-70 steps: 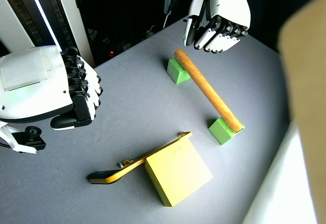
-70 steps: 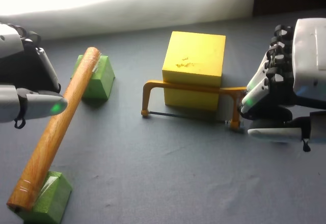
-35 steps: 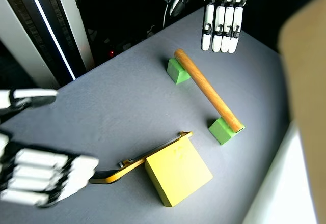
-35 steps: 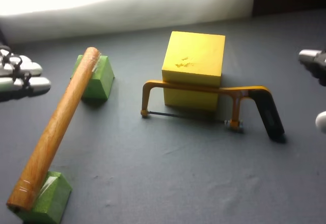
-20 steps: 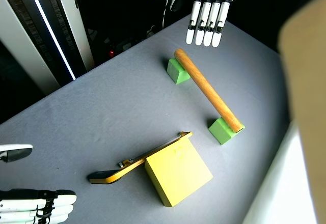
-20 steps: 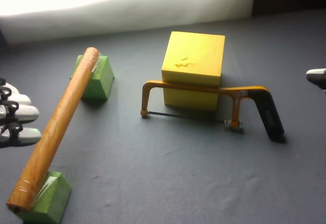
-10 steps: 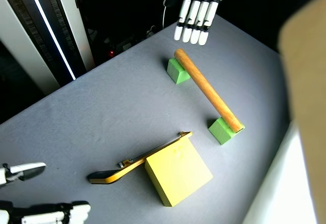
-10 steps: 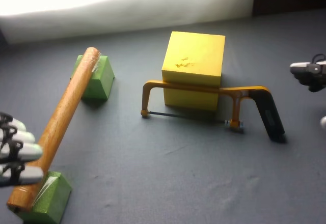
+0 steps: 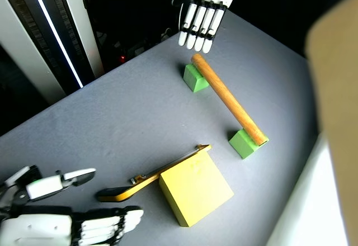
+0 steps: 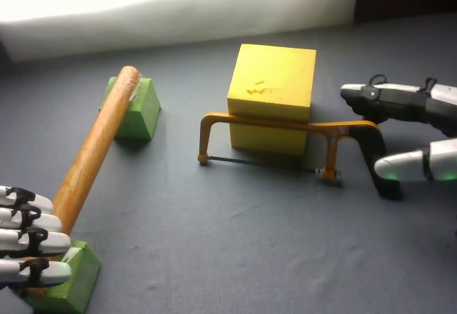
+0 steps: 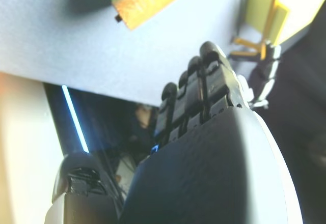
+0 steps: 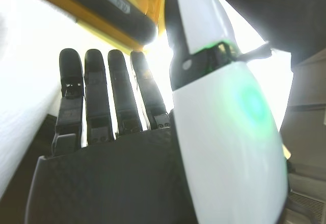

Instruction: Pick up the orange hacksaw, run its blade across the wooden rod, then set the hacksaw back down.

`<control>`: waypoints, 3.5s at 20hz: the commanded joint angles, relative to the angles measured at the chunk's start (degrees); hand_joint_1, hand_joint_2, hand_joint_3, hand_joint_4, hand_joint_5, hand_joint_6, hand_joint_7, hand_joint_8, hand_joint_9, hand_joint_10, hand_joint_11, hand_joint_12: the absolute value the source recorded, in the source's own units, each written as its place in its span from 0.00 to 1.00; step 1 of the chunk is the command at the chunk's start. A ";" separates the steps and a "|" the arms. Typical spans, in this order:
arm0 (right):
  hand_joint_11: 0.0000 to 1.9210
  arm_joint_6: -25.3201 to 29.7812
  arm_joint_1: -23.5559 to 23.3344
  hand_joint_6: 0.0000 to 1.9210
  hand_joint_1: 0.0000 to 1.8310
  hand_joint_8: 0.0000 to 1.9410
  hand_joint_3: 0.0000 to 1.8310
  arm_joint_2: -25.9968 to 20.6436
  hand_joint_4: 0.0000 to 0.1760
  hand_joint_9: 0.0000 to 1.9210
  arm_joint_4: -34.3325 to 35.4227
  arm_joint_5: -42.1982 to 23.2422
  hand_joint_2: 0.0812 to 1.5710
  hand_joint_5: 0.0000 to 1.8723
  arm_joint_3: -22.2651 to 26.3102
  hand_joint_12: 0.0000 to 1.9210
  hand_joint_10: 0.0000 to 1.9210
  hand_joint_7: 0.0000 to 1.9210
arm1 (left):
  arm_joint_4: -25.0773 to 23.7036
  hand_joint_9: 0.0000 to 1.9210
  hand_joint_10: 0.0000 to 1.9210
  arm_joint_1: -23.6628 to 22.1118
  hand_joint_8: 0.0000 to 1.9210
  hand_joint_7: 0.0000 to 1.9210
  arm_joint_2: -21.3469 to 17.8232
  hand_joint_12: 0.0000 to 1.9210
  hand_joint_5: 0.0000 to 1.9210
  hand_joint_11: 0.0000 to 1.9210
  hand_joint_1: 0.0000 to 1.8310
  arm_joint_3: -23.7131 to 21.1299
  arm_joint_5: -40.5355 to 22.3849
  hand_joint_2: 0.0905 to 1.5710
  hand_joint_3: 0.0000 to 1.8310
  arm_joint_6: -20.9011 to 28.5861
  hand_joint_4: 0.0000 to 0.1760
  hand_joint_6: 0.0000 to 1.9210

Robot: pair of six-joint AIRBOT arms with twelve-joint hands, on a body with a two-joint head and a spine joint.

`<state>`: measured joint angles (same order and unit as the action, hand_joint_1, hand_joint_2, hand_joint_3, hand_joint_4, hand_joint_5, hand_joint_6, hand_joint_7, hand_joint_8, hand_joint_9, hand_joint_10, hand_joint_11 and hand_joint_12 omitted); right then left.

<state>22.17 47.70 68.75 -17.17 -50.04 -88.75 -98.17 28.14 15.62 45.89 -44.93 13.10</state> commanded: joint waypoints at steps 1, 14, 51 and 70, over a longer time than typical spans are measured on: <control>0.00 0.27 -0.96 0.00 0.56 0.00 0.00 -0.02 0.00 0.12 2.48 -4.80 0.66 0.09 -0.42 0.45 0.00 0.09 | 2.10 0.00 0.00 -0.17 0.00 0.00 0.11 0.09 0.01 0.00 0.06 0.09 0.13 0.66 0.00 0.28 0.00 0.00; 0.00 -2.87 -4.55 0.00 0.51 0.00 0.00 4.06 0.00 0.12 2.41 -0.26 0.68 0.10 -1.30 0.45 0.00 0.09 | 1.29 0.00 0.00 6.57 0.00 0.00 3.46 0.08 0.01 0.00 0.08 0.58 5.91 0.67 0.00 0.72 0.00 0.00; 0.47 -13.91 -4.11 0.47 0.75 0.54 0.00 0.03 0.00 0.51 9.19 -3.79 0.70 0.49 7.36 0.69 0.65 0.48 | 2.12 0.02 0.00 9.10 0.00 0.01 3.42 0.16 0.04 0.00 0.08 0.81 6.29 0.69 0.00 0.73 0.00 0.00; 0.44 -39.87 -3.34 0.41 0.75 0.55 0.00 -11.22 0.00 0.49 39.75 -27.38 0.69 0.52 36.26 0.73 0.67 0.49 | 2.12 0.02 0.00 9.33 0.00 0.02 3.88 0.12 0.04 0.00 0.07 0.96 6.95 0.69 0.00 0.72 0.00 0.00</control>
<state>-18.33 44.58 57.98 23.86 -67.99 -52.51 -97.49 37.85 19.51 46.54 -38.04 13.74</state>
